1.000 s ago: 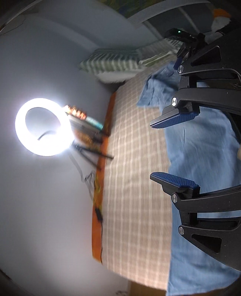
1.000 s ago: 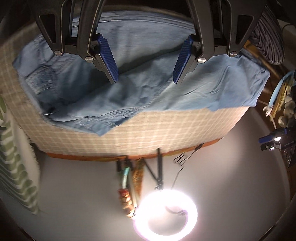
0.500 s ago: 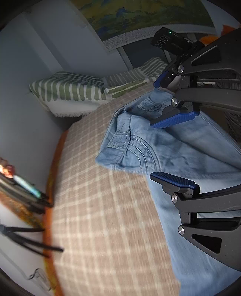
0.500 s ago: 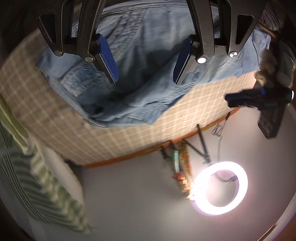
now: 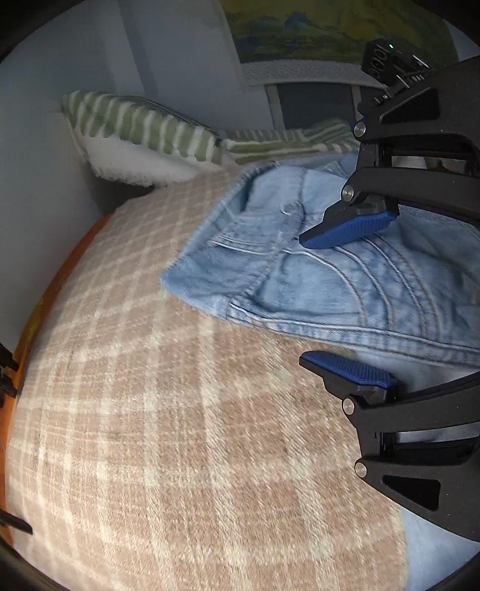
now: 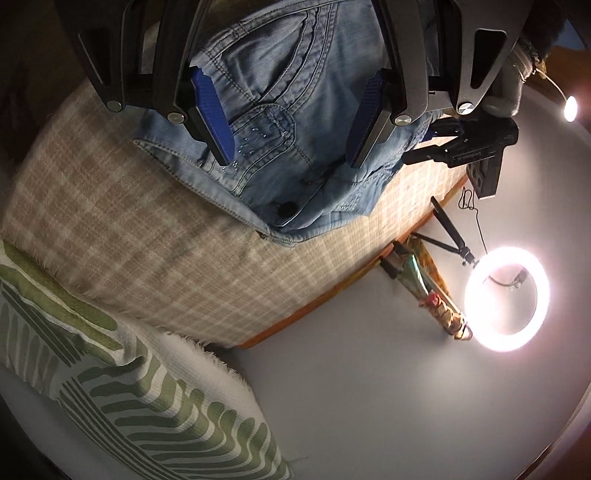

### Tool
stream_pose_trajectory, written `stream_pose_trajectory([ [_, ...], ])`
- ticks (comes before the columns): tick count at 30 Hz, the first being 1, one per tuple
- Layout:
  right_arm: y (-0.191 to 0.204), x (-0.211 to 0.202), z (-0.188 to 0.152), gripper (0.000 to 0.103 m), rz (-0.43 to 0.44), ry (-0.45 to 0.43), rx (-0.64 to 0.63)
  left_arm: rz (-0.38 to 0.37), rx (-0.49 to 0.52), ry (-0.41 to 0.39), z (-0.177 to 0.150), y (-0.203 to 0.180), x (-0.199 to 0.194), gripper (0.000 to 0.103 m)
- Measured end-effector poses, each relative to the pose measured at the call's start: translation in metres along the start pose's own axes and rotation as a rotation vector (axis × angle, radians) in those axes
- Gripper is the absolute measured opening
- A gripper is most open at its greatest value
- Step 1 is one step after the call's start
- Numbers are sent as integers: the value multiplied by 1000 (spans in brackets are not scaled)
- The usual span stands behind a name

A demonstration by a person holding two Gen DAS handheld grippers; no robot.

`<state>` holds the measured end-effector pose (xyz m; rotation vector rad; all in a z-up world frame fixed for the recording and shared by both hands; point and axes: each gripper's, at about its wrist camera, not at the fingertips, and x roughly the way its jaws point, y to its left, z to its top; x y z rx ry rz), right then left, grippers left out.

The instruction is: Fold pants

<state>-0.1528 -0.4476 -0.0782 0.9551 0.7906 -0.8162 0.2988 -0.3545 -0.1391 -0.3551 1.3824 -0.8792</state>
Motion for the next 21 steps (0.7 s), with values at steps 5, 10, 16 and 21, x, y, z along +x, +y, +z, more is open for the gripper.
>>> stream_pose_trajectory([
  [5,-4,1,2,66,-12,-2,15,-31,17,-38,-1,-6,-1,27],
  [10,-10,-1,3,66,-27,-11,27,-30,61,-96,1,-15,-6,4],
  [16,-17,-3,4,66,-40,-22,59,-69,203,-146,-4,-57,-20,4],
  [21,-28,-13,8,66,-8,-59,112,-126,383,-114,-41,-113,-22,3],
])
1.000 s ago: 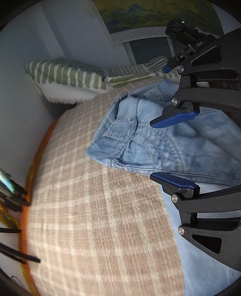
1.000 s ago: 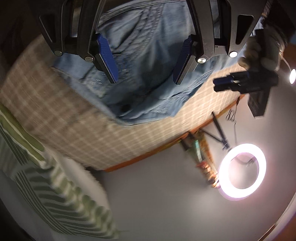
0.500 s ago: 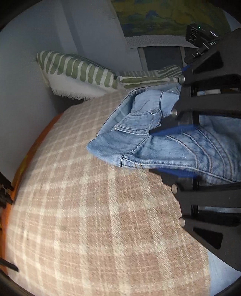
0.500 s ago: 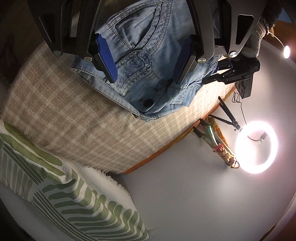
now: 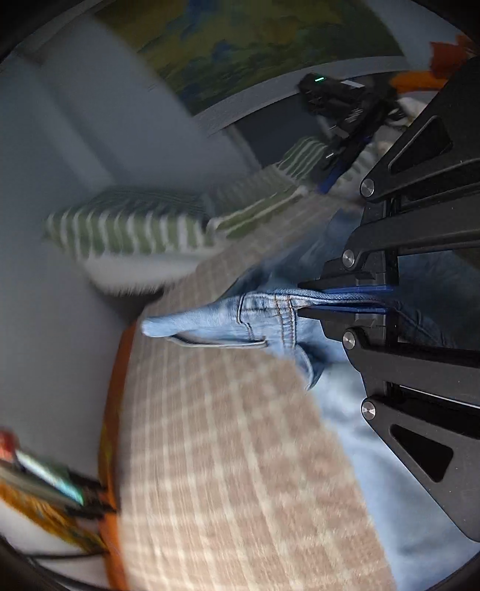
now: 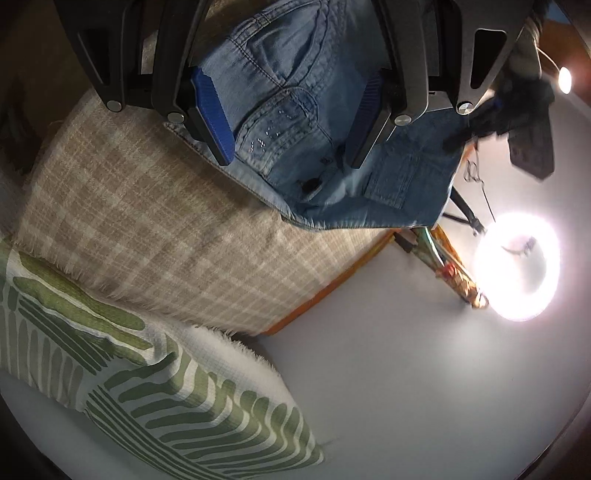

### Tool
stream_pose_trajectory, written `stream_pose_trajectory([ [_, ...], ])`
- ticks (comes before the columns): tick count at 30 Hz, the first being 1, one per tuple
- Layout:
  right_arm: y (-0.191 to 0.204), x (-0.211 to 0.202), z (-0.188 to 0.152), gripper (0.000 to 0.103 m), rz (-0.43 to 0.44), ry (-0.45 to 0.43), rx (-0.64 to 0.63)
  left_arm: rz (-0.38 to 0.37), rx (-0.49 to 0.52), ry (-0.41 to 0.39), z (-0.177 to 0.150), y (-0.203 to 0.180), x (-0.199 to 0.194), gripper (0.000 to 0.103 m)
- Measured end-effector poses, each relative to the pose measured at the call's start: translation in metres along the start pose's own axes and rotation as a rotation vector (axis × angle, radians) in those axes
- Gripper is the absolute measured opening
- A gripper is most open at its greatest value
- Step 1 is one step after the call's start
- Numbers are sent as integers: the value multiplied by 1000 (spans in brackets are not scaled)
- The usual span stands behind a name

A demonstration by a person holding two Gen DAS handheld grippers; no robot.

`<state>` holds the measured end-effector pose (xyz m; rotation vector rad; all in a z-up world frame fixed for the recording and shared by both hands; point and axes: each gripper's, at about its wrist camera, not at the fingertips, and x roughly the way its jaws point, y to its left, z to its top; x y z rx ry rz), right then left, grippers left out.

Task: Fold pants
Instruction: 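Grasp the waistband with the right gripper while the left gripper holds it, then release the waistband with the left gripper while the right gripper pulls it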

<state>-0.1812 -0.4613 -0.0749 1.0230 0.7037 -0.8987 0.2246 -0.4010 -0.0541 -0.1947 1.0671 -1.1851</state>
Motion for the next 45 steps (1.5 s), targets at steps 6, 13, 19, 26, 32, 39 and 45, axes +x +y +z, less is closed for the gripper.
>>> stream_pose_trajectory([
  [6,-31,-6,9,66,157,-20,165,-35,245,139,-47,-70,43,3],
  [13,-61,1,6,66,157,14,273,11,305,288,-89,-74,105,3],
  [19,-62,18,4,66,70,93,227,15,307,268,-86,-77,99,3],
  [26,-39,39,-5,25,46,188,118,28,334,256,-94,-89,98,3],
  [32,-14,31,-10,8,10,154,-25,58,328,307,-107,-92,95,15],
  [39,0,-5,-9,5,-91,46,-170,110,329,167,-112,-71,-6,26],
  [45,-20,33,-26,5,-243,211,-190,274,273,197,-134,-17,-43,26],
])
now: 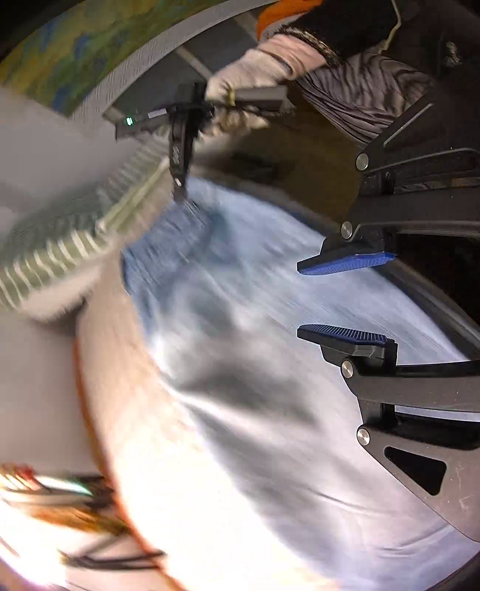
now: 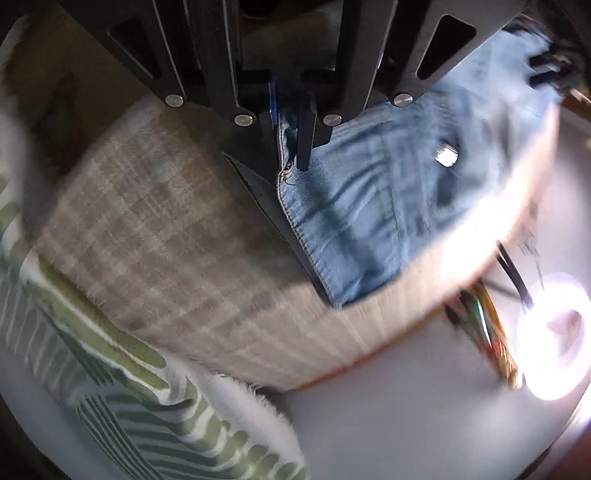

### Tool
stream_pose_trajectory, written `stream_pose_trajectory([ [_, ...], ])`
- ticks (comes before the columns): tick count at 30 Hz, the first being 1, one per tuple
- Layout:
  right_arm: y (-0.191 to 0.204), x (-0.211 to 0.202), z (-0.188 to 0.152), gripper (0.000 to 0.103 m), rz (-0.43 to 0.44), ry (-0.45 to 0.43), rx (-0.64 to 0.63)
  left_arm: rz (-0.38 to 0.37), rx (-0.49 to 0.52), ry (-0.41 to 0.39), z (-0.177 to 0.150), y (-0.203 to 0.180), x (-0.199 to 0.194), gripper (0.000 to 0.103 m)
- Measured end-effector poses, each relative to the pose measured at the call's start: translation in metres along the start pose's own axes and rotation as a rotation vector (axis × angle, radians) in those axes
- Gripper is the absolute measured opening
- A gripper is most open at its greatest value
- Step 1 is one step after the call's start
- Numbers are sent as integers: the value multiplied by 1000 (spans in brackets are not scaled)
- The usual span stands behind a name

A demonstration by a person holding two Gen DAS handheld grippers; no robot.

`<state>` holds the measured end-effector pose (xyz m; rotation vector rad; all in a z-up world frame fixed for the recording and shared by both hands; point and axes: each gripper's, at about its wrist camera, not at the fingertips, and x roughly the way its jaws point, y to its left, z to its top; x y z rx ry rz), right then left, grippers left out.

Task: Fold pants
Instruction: 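Release the waistband with the left gripper while the right gripper pulls it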

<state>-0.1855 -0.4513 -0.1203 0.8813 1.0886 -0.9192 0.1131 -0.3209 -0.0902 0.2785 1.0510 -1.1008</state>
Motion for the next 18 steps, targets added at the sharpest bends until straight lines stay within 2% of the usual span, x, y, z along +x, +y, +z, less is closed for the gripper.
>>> stream_pose_trajectory([
  [4,-3,-5,0,6,-16,-2,22,0,-60,19,-21,18,1,26],
  [5,-3,-4,0,12,-36,4,22,-3,-65,22,-23,19,2,26],
  [7,1,-10,4,23,-168,-19,-12,-1,-66,11,-18,18,3,26],
  [8,3,-18,9,40,-202,-53,-29,3,-63,-3,-14,18,0,26],
  [9,5,-27,14,46,-196,-107,-36,5,-60,-15,-10,19,-4,26],
  [11,9,-36,31,48,-120,-161,-57,15,-51,-35,-2,22,-10,26],
  [12,13,-34,43,51,-63,-157,-79,24,-48,-41,-1,22,-11,26],
  [15,26,-23,77,68,37,-165,-164,50,-57,-50,3,28,-10,26],
  [18,29,9,102,73,104,-83,-224,68,-79,-57,8,38,-8,26],
])
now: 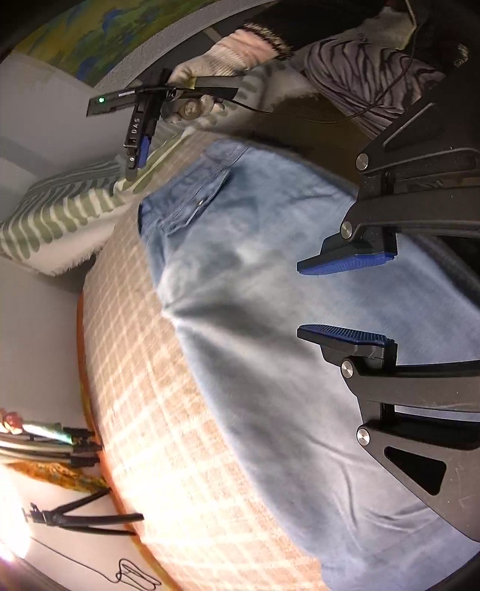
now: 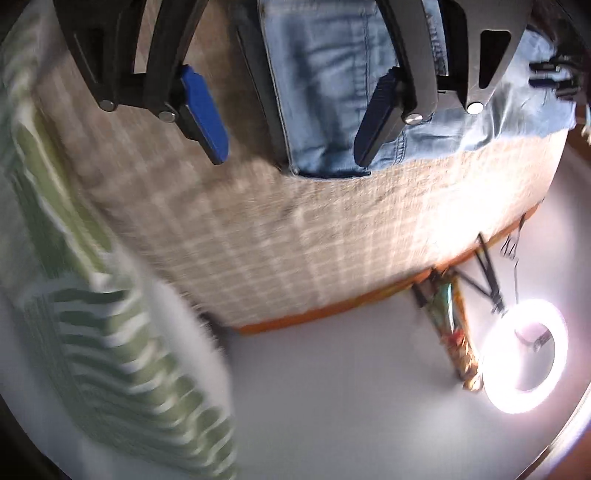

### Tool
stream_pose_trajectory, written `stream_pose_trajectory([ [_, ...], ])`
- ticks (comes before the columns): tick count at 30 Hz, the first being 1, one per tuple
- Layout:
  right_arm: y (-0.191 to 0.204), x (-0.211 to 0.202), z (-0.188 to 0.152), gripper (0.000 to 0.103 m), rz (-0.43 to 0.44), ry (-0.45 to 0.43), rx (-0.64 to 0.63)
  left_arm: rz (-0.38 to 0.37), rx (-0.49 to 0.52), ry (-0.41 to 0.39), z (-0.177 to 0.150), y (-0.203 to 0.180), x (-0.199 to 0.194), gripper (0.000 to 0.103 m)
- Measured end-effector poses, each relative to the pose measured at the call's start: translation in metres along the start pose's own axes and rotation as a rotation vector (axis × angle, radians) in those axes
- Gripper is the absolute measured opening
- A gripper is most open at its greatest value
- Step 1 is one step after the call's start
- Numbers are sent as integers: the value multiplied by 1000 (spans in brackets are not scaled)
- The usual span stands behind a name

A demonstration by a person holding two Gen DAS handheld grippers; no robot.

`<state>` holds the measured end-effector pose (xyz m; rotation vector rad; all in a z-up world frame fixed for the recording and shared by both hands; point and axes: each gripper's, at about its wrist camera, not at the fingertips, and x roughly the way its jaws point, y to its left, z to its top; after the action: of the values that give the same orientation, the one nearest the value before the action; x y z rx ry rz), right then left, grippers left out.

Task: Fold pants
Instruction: 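Release the waistband with the left gripper while the right gripper pulls it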

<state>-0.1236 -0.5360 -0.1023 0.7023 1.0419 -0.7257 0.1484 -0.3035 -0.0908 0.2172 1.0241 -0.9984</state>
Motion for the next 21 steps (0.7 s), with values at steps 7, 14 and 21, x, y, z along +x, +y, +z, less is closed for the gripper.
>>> stream_pose_trajectory([
  [7,-39,77,14,74,174,163,137,68,-41,-49,33,26,2,37],
  [14,-29,97,13,67,342,224,117,76,-96,-58,56,48,16,37],
  [21,10,48,6,19,318,121,-65,90,-83,-43,57,45,29,37],
])
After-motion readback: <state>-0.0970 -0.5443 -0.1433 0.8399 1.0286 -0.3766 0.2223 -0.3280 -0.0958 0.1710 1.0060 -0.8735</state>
